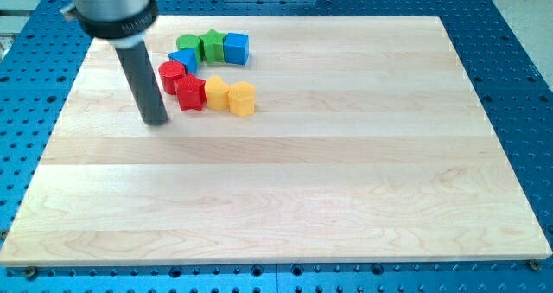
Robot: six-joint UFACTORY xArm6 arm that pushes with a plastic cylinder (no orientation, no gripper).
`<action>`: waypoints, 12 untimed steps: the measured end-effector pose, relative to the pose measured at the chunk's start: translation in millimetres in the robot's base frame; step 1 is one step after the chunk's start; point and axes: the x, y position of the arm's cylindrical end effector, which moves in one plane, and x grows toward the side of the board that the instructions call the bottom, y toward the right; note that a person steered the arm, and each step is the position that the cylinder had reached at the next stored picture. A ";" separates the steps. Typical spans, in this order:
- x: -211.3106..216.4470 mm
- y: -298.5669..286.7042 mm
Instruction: Separate the red and yellow blocks
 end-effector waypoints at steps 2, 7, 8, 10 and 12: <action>46.4 90.4; 10.0 208.5; 10.0 135.0; -13.7 107.6; -26.4 63.5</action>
